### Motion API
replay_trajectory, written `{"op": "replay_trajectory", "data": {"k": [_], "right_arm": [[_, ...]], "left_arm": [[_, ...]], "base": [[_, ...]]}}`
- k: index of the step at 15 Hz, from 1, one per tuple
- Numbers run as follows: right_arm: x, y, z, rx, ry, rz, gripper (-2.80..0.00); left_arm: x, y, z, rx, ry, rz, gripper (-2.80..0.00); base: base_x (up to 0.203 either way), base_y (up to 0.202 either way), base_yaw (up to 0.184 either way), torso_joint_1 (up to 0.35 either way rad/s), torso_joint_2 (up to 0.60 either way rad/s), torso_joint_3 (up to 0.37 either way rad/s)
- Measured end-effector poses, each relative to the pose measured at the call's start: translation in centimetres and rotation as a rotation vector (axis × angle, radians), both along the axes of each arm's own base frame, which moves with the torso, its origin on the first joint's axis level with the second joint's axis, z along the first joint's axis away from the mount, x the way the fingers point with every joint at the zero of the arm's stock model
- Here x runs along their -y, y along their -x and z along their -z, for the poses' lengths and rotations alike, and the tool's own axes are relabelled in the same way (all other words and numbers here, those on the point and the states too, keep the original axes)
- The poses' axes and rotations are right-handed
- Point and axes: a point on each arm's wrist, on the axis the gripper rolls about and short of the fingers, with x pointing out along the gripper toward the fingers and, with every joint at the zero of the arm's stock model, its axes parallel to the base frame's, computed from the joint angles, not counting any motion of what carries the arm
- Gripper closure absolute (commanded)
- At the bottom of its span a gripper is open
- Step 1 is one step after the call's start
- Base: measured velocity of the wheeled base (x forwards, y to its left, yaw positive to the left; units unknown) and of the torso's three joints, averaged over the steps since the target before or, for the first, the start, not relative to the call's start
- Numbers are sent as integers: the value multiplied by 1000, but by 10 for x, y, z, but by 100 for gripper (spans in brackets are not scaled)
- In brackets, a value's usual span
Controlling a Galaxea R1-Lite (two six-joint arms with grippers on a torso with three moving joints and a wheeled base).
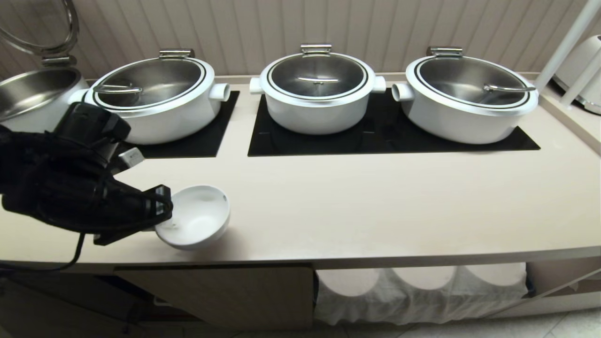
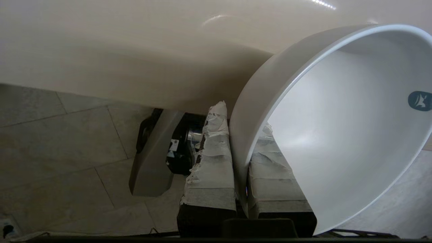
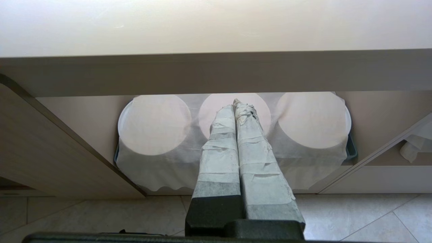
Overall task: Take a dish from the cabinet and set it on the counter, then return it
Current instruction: Put it back into the cabinet
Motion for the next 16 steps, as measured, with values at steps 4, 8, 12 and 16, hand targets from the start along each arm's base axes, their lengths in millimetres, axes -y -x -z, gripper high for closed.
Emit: {"op": "replay_trajectory", "data": {"k": [4,8,12,16], "right_arm": [[0,0,0,0,0,0,0],[0,0,0,0,0,0,0],[0,0,0,0,0,0,0],[0,0,0,0,0,0,0]], "left_arm": [[-5,34,6,-11,-4,6,0],[-10,63,14,-22,-7,8,0],[-13,82,21,-29,-8,9,0],[-16,100,29,-37,-8,10,0]], "base": [[0,0,0,0,0,0],[0,0,0,0,0,0],[0,0,0,0,0,0],[0,0,0,0,0,0]]}}
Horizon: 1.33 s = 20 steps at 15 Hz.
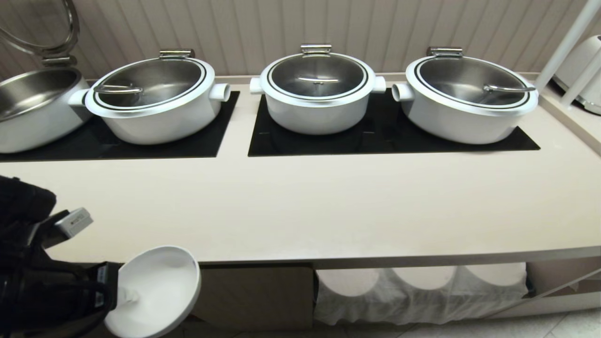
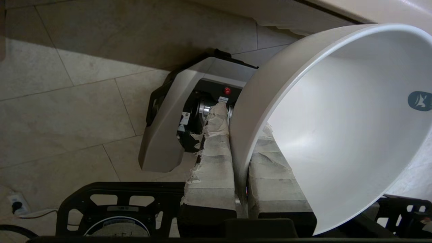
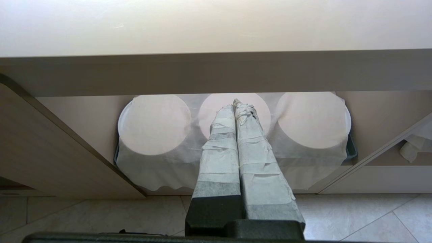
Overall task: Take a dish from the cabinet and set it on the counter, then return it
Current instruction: Put it back into the cabinet
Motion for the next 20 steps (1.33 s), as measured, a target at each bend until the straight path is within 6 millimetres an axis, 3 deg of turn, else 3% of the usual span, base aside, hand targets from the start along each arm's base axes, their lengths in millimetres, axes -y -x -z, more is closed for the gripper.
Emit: {"op": "replay_trajectory", "data": {"k": [9,20], "right_arm": [[0,0,0,0,0,0,0],[0,0,0,0,0,0,0]], "left_arm": [[-12,49,27,17,-14,50,0],[-15,59,32,21,-20,34,0]], "base": [[0,0,0,0,0,0],[0,0,0,0,0,0]]}}
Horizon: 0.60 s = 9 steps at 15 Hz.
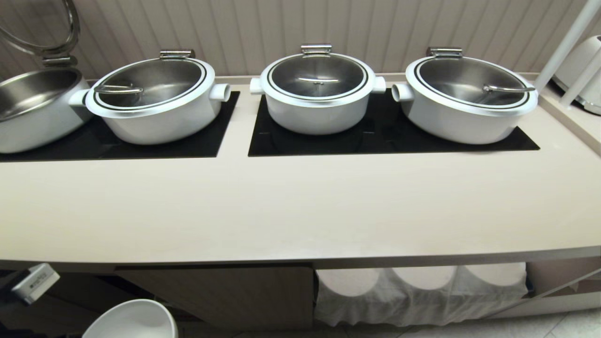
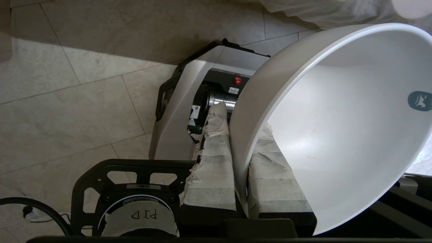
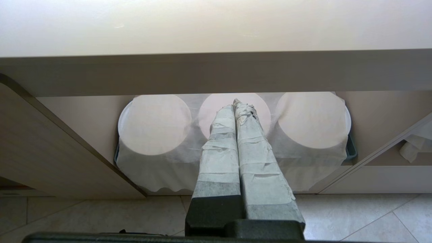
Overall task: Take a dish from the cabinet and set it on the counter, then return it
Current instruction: Put it back into the cabinet
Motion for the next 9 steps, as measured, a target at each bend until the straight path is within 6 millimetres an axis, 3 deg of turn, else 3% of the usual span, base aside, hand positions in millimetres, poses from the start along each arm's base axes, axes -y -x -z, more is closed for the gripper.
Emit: {"op": "replay_trajectory", "data": {"k": [9], "right_arm": [[0,0,0,0,0,-1,0]], "left_arm": [[-5,6,5,-9,-10,-54,0]], "base": [[0,0,0,0,0,0]]}}
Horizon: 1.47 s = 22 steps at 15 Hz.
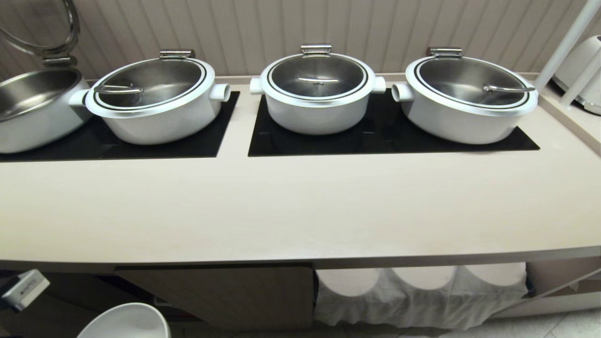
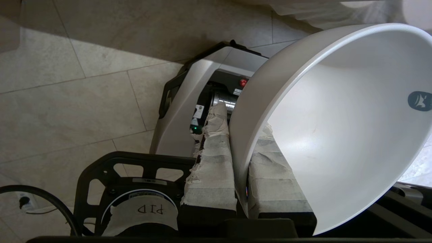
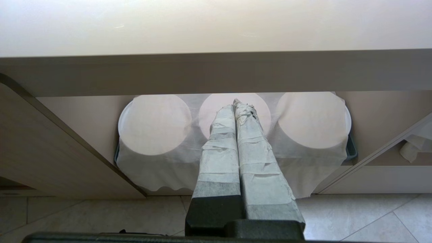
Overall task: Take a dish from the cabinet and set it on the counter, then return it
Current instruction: Put it back into the cabinet
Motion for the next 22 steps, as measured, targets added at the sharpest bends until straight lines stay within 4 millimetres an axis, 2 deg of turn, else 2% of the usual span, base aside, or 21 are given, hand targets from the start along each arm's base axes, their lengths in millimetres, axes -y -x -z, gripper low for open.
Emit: {"op": "replay_trajectory", "data": {"k": [5,22], "right_arm": [[0,0,0,0,0,0,0],[0,0,0,0,0,1,0]], "left_arm": [[-2,6,5,-11,-18,-22,0],[-2,7,2,9,-19,-23,0]], "base": [[0,0,0,0,0,0],[0,0,0,0,0,0]]}}
